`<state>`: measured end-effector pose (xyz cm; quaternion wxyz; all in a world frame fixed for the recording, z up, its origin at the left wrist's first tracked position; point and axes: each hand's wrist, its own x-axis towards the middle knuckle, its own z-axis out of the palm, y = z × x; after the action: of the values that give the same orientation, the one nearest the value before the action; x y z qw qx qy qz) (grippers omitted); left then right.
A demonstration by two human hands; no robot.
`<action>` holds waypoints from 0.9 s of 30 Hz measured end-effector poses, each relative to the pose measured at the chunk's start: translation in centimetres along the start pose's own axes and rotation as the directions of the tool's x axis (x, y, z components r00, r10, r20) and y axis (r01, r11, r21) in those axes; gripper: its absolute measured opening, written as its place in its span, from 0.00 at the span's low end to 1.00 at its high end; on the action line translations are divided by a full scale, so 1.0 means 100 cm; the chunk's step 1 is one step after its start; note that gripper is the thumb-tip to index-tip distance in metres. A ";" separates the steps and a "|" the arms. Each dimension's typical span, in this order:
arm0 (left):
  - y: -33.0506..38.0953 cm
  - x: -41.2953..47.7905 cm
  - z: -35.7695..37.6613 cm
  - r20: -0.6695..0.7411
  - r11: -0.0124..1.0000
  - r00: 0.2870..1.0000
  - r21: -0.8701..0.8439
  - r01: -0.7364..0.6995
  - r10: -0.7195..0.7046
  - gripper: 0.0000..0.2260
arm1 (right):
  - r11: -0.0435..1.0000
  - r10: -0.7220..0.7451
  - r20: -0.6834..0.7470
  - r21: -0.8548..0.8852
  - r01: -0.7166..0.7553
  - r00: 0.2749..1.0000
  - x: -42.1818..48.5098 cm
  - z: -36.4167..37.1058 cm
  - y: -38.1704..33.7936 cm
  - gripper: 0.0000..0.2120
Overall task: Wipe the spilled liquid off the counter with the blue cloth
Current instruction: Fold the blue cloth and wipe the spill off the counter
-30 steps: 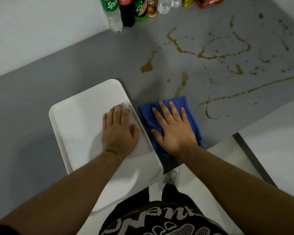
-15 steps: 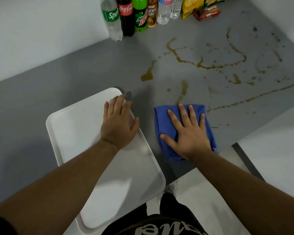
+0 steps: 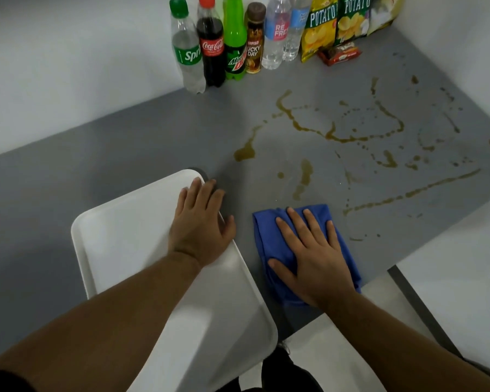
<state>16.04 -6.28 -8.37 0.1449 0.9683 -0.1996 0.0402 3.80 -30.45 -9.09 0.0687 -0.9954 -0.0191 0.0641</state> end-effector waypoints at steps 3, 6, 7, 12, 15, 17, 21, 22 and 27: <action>-0.001 -0.001 0.003 0.007 1.000 1.000 0.017 0.000 0.000 0.25 | 0.997 0.083 0.048 -0.005 -0.083 0.995 0.032 -0.003 -0.008 0.39; -0.002 -0.002 0.004 0.010 1.000 1.000 0.024 0.004 -0.004 0.26 | 0.992 0.122 0.077 0.014 -0.123 0.990 0.062 -0.006 -0.024 0.40; -0.002 -0.002 0.004 0.014 1.000 1.000 0.026 0.004 -0.005 0.26 | 0.993 0.119 0.083 0.014 -0.120 0.989 0.068 -0.006 -0.029 0.40; -0.002 0.000 0.004 -0.001 1.000 1.000 0.013 0.005 -0.005 0.25 | 0.997 -0.068 0.036 0.021 0.068 0.997 0.042 -0.001 -0.025 0.36; -0.003 0.001 0.004 0.002 1.000 1.000 0.010 0.001 -0.001 0.25 | 0.994 -0.109 0.013 0.018 0.109 0.994 0.029 -0.001 -0.003 0.35; -0.004 0.001 0.005 0.020 1.000 1.000 0.023 -0.001 0.000 0.26 | 0.999 -0.034 0.013 0.004 0.034 0.999 0.035 -0.004 0.006 0.36; -0.005 0.002 0.008 0.035 0.999 0.999 0.044 0.002 -0.003 0.26 | 0.995 0.100 0.009 0.000 -0.100 0.995 0.072 -0.008 -0.001 0.37; -0.005 0.001 0.008 0.034 0.999 0.999 0.047 0.003 -0.005 0.26 | 0.992 0.125 0.009 0.005 -0.125 0.992 0.083 -0.009 -0.007 0.37; -0.005 0.001 0.008 0.021 0.999 1.000 0.040 0.008 -0.009 0.26 | 0.997 0.080 0.037 0.001 -0.080 0.996 0.105 -0.009 -0.033 0.38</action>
<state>16.31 -6.09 -9.25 0.1238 0.9722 -0.1962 0.0333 14.19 -26.79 -9.07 0.0670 -0.9939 0.0197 0.0850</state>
